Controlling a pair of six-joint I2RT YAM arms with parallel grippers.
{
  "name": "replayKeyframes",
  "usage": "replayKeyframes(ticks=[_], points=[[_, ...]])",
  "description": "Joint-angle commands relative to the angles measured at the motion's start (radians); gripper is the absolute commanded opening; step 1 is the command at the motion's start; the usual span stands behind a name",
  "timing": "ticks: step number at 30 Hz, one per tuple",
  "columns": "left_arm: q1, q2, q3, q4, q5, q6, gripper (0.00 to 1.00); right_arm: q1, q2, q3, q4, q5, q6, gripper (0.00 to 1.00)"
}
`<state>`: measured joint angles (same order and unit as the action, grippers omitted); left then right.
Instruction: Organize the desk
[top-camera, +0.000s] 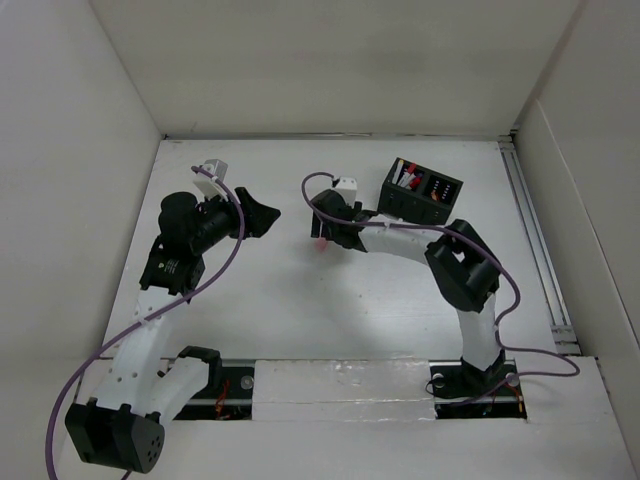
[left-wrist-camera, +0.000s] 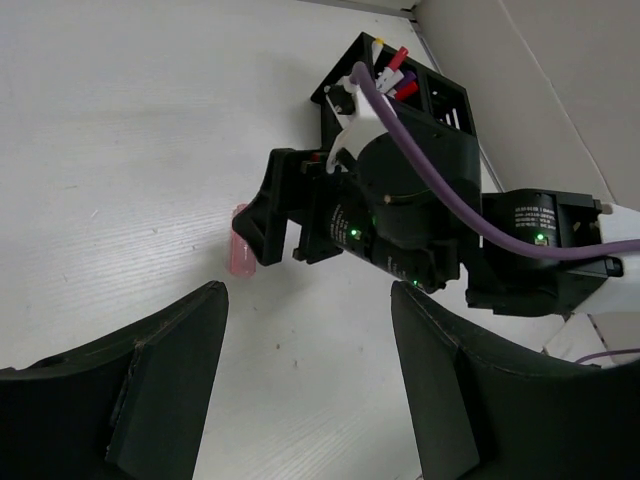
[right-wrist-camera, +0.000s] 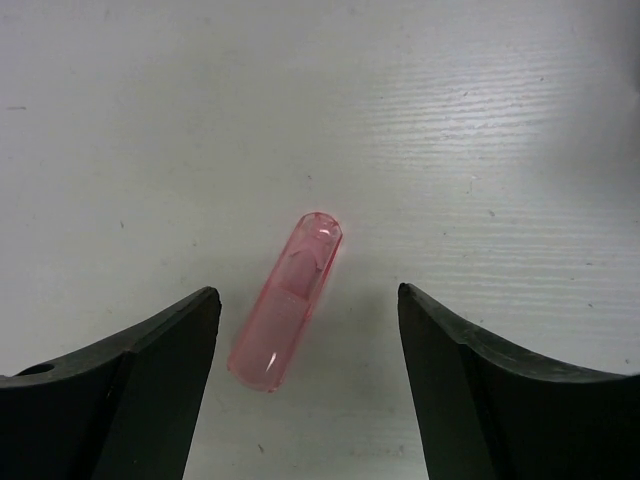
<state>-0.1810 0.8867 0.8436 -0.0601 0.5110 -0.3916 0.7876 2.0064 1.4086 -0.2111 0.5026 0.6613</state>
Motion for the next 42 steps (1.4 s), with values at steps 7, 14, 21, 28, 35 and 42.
replayKeyframes(ticks=[7, 14, 21, 28, 35, 42], points=[[0.005, -0.02, 0.017, 0.029, 0.015, 0.005, 0.62, 0.038, 0.075, 0.09, -0.113, 0.013, 0.004, 0.6], [0.005, -0.032, 0.012, 0.036, 0.027, 0.002, 0.62, 0.047, 0.097, 0.055, -0.125, 0.013, 0.017, 0.56], [0.005, -0.041, 0.006, 0.045, 0.032, -0.001, 0.62, 0.047, 0.072, 0.026, -0.105, 0.017, 0.021, 0.38], [0.005, -0.046, 0.005, 0.043, 0.021, -0.001, 0.62, 0.065, -0.079, -0.08, -0.034, 0.094, 0.03, 0.03], [0.005, -0.042, 0.006, 0.042, 0.023, -0.003, 0.63, -0.101, -0.365, -0.209, 0.05, 0.15, 0.024, 0.01], [0.005, -0.045, 0.002, 0.042, 0.009, -0.003, 0.62, -0.43, -0.497, -0.28, 0.147, -0.024, 0.07, 0.01]])
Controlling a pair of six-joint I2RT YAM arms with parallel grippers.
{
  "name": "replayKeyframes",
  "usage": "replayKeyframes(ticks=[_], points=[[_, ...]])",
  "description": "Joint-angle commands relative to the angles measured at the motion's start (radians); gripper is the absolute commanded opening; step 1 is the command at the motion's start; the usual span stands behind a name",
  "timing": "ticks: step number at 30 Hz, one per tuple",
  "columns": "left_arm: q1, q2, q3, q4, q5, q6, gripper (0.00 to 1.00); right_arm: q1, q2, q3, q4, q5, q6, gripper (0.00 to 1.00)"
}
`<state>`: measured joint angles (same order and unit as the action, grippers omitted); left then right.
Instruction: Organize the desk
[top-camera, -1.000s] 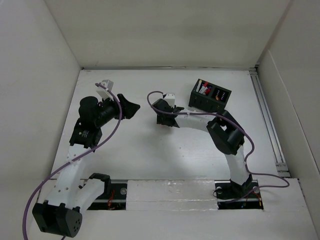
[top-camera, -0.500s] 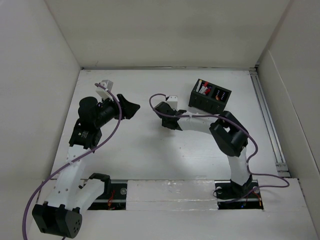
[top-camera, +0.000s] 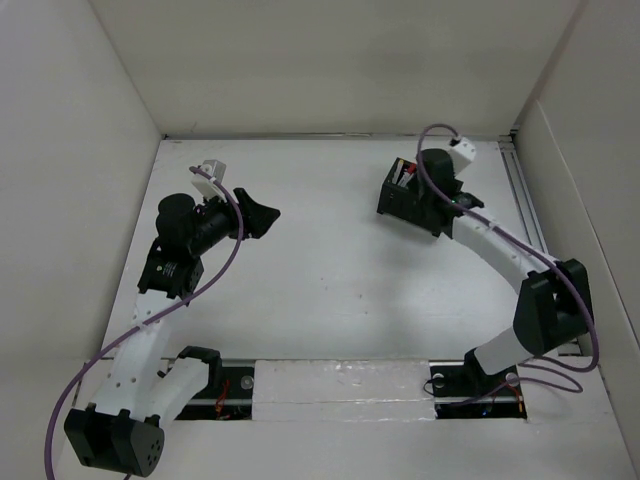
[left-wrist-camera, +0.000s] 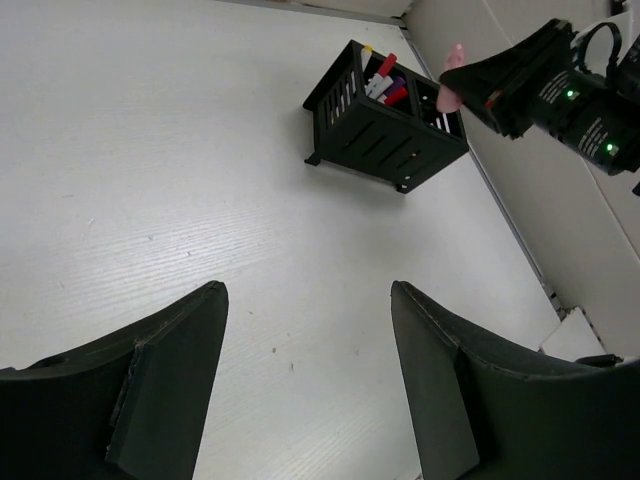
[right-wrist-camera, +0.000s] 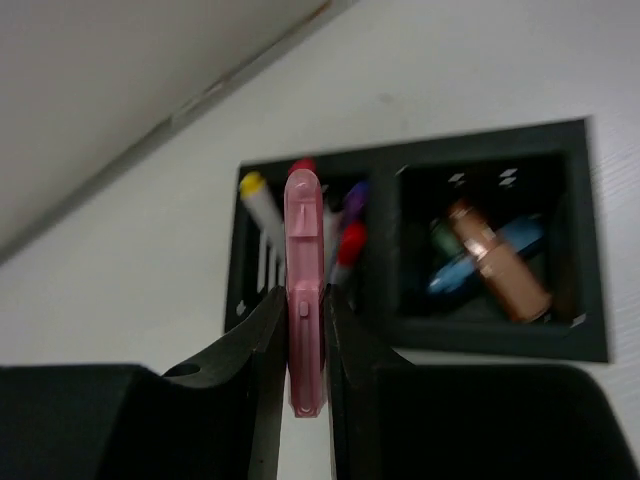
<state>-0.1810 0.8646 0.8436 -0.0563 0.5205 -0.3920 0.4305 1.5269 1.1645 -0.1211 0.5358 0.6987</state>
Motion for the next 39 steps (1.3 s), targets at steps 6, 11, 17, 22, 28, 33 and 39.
replayKeyframes(ticks=[6, 11, 17, 22, 28, 33, 39], points=[[0.005, -0.016, 0.005, 0.036, 0.004, -0.001, 0.63, -0.219, 0.002, -0.043, 0.064, -0.085, 0.064, 0.04], [0.005, -0.013, 0.005, 0.036, 0.007, 0.002, 0.63, -0.288, 0.027, -0.043, 0.083, -0.172, 0.077, 0.15], [0.005, -0.007, 0.006, 0.039, 0.01, 0.002, 0.63, -0.268, -0.045, -0.074, 0.09, -0.157, 0.085, 0.59], [0.005, 0.002, 0.008, 0.038, 0.027, 0.001, 0.63, -0.199, -0.157, -0.123, 0.141, -0.143, 0.068, 0.7], [0.005, 0.007, 0.015, 0.036, 0.035, -0.002, 0.63, -0.012, -0.289, -0.172, 0.199, -0.151, 0.038, 0.58], [0.005, -0.025, 0.012, 0.049, 0.048, -0.001, 0.64, 0.183, -0.427, -0.238, 0.306, -0.178, -0.059, 0.0], [0.005, -0.133, -0.017, 0.118, 0.052, -0.004, 0.66, 0.436, -0.539, -0.295, 0.363, -0.212, -0.169, 0.0]])
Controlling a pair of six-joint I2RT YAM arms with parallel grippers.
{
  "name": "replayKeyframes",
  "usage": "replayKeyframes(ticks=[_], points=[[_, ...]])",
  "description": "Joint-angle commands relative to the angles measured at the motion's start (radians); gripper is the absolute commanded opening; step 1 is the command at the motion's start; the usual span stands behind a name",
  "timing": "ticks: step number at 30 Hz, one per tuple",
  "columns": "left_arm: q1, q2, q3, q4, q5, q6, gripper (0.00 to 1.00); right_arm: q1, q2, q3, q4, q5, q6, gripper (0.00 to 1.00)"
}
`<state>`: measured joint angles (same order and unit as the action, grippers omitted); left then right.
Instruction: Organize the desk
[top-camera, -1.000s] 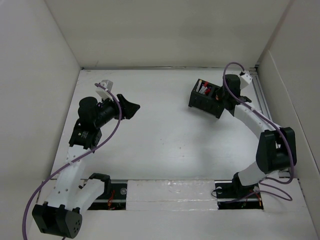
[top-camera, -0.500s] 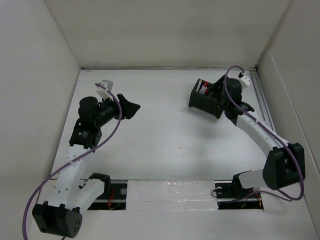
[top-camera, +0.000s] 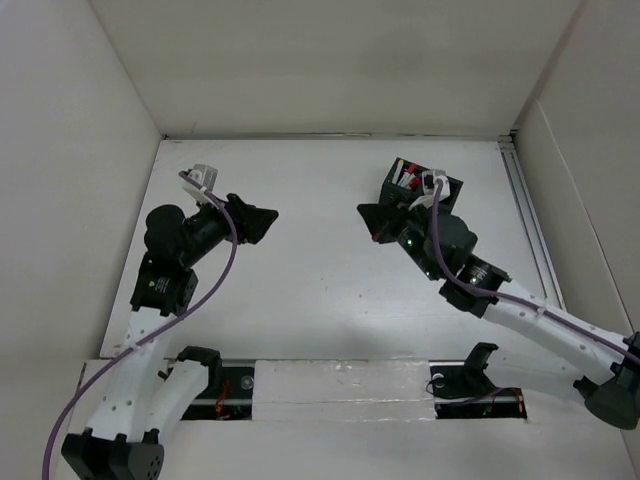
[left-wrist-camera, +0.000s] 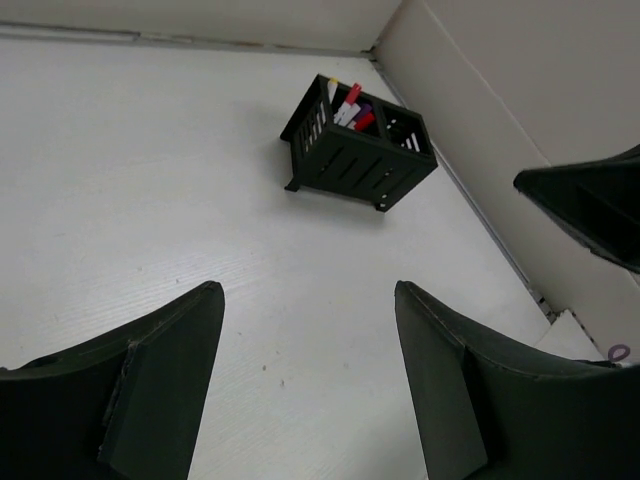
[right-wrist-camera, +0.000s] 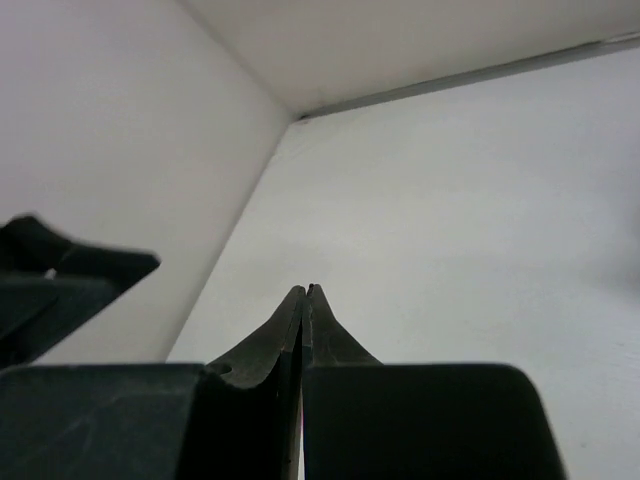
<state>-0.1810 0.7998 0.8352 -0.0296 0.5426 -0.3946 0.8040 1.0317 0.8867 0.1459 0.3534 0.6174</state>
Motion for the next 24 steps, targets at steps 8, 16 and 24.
replayKeyframes(ticks=[8, 16, 24], points=[[0.005, -0.2, -0.041, 0.158, 0.013, -0.032, 0.66, 0.271, -0.179, -0.017, 0.0, -0.082, -0.177, 0.06], [0.005, -0.278, -0.033, 0.181, -0.02, -0.069, 0.66, 0.357, -0.371, -0.049, -0.075, 0.094, -0.162, 0.33], [0.005, -0.31, -0.05, 0.258, -0.015, -0.142, 0.66, 0.357, -0.53, -0.113, -0.13, 0.228, -0.098, 0.42]])
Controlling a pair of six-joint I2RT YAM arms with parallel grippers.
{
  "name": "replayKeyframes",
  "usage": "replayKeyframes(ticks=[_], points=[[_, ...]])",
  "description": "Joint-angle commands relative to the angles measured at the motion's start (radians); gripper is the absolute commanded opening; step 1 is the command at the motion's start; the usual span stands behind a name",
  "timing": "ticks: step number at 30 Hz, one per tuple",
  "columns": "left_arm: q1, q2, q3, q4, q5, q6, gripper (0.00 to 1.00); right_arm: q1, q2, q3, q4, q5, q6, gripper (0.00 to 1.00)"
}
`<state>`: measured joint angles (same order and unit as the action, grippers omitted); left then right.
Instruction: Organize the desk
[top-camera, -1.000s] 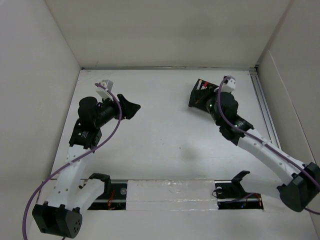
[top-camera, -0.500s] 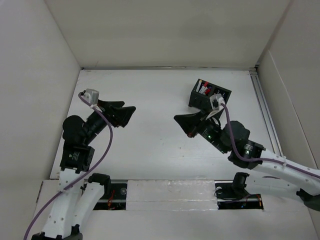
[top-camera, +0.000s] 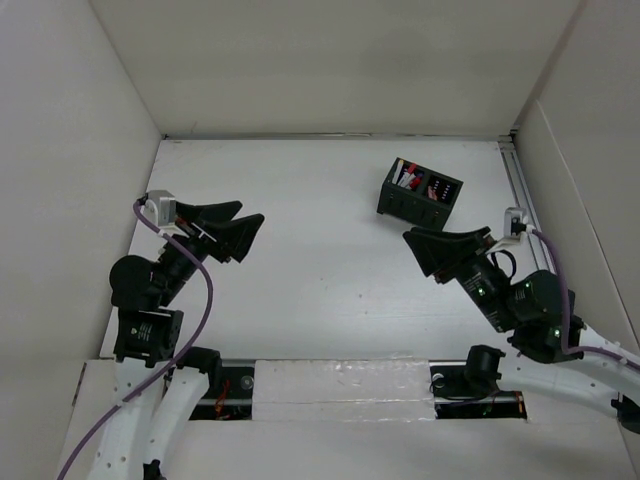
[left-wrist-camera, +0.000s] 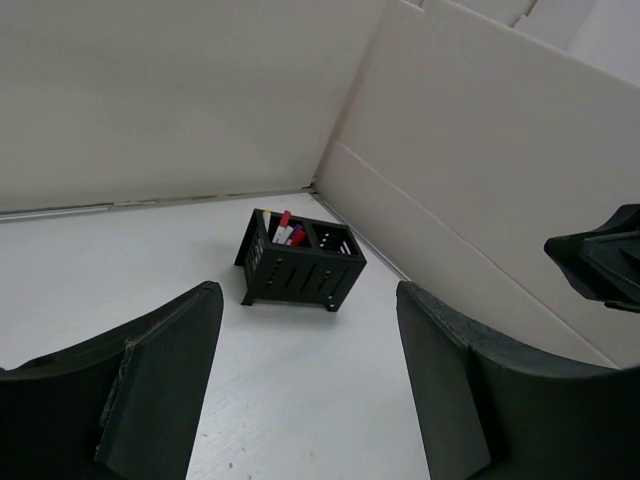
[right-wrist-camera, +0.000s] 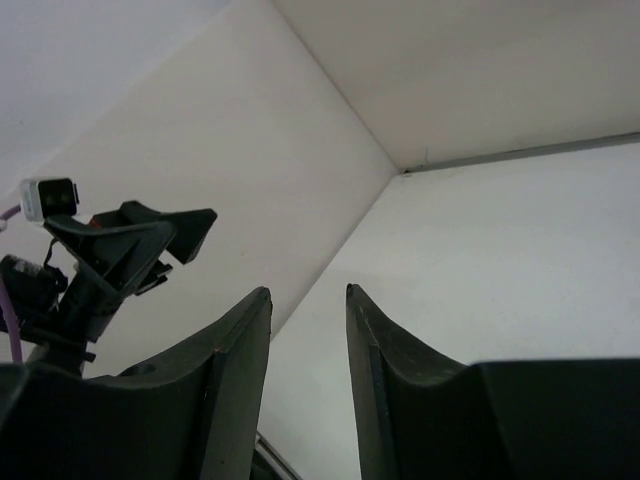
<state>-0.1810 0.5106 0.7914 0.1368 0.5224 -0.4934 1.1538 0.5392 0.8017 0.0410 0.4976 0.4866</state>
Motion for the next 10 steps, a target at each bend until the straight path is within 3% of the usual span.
replayKeyframes(ticks=[1, 10], points=[[0.005, -0.021, -0.006, 0.104, 0.005, -0.043, 0.66, 0.007, -0.038, -0.029, -0.026, 0.084, 0.033, 0.42], [0.005, -0.023, -0.023, 0.172, 0.025, -0.096, 0.66, 0.007, -0.042, -0.044, -0.038, 0.122, 0.044, 0.44]])
